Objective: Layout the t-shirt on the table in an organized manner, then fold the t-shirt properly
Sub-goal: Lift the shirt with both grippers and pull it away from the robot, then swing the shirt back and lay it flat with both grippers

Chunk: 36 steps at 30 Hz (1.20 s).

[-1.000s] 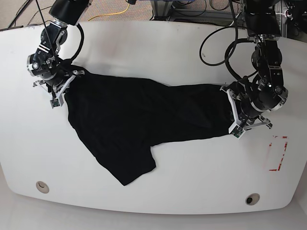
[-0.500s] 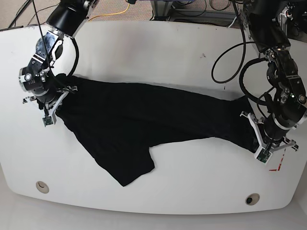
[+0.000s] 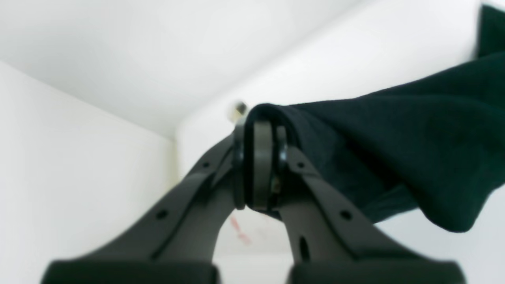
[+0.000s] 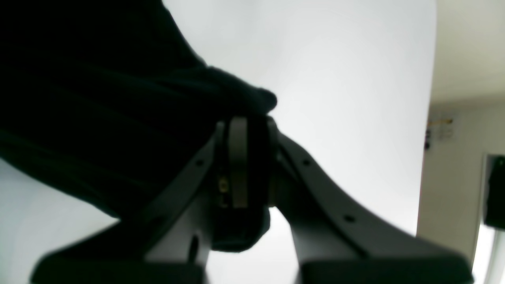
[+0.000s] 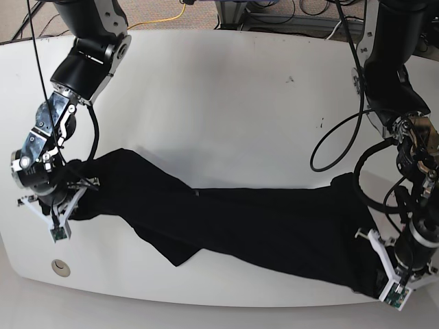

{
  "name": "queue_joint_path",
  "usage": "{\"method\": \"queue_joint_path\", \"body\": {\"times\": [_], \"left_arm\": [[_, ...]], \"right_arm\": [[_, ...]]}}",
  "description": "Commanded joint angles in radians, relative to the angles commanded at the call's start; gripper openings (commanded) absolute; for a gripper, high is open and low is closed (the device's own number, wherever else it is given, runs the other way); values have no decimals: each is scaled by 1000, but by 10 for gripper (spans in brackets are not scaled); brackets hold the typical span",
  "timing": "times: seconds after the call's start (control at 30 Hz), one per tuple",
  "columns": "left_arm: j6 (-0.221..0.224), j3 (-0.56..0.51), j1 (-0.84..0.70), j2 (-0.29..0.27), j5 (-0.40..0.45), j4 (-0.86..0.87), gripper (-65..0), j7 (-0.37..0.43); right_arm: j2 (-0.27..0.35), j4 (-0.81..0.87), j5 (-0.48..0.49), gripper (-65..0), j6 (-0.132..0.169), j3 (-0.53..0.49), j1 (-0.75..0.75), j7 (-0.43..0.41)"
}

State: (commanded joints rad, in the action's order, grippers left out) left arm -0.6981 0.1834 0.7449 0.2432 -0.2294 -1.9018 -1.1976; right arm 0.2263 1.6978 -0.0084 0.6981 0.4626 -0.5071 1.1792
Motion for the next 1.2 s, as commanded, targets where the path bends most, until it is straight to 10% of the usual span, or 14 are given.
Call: {"method": "queue_joint_path", "body": {"times": [0.5,0.63,1.2], "left_arm": [[0,-5,338,-25,-3,233,-647,-3],[0,5,330,-23,-6,232,-647,-112],[0,80,-279,38,-8,-52,-646,-199]], "right_arm": [[68,-152,0,-629,0,-83,-339,98],[69,-103,3,-629,0,-77,-273,123],[-29,252,6,-629,0,-75,273,152]]}}
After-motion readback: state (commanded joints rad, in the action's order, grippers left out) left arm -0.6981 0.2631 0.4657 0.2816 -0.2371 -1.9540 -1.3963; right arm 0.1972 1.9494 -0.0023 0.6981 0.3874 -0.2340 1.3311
